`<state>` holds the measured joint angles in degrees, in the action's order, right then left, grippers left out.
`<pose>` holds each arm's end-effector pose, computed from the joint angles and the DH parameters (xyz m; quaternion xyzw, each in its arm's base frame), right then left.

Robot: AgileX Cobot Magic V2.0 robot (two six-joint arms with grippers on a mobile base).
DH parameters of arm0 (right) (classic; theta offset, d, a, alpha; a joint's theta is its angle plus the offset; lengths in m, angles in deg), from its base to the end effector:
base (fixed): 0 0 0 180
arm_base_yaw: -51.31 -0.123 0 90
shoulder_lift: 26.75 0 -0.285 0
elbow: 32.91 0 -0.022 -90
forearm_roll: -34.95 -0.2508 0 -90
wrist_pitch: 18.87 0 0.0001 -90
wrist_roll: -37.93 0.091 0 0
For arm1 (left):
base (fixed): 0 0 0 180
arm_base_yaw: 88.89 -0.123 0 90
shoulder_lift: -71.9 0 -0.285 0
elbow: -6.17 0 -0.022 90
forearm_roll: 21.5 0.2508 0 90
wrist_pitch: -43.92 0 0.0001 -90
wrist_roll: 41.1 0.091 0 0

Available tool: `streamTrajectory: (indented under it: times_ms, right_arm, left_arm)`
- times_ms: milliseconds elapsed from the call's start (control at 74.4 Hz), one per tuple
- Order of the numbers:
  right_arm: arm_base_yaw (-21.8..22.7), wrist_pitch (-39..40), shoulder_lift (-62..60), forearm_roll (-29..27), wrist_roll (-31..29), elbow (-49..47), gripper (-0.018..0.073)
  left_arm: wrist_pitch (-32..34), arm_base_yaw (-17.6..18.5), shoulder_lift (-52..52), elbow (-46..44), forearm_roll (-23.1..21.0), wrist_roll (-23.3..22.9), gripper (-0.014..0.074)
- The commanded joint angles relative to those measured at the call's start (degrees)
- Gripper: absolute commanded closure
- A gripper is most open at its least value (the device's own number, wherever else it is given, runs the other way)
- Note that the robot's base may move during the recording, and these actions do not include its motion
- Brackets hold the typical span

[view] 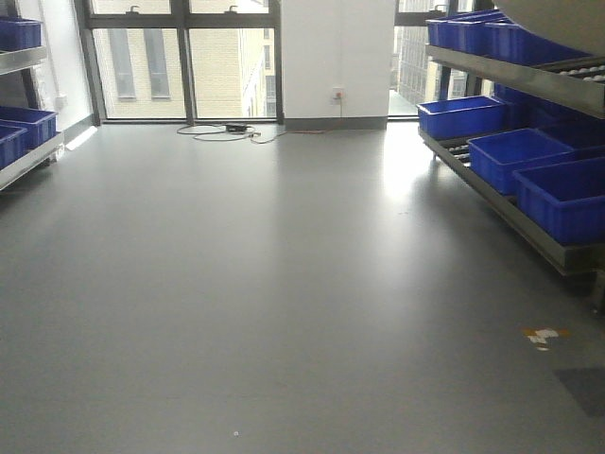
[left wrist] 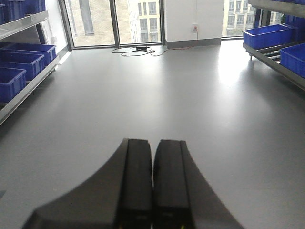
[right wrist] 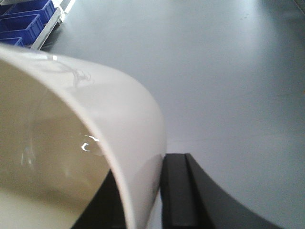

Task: Move white bin to right shelf second layer
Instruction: 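Turn the base toward the roller shelf rack, bin held in right gripper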

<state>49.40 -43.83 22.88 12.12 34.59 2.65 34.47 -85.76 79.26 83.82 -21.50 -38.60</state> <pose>0.1480 0.0199 0.3547 0.0624 0.8074 0.1642 0.5633 0.0559 -0.0031 0.1961 0.0361 0.7332 -0.0037 0.6790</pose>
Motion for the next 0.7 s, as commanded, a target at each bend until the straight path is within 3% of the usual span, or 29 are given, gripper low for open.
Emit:
streamTrajectory:
  times_ms: [0, 686]
  right_arm:
    - [0.35, 5.23, -0.38, -1.07, -0.06, -1.93, 0.0504]
    - [0.35, 5.23, -0.38, -1.07, -0.06, -1.93, 0.0504]
  left_arm:
    - [5.01, 0.18, -0.80, 2.11, 0.00, -0.30, 0.0512]
    - [5.01, 0.18, -0.80, 2.11, 0.00, -0.30, 0.0512]
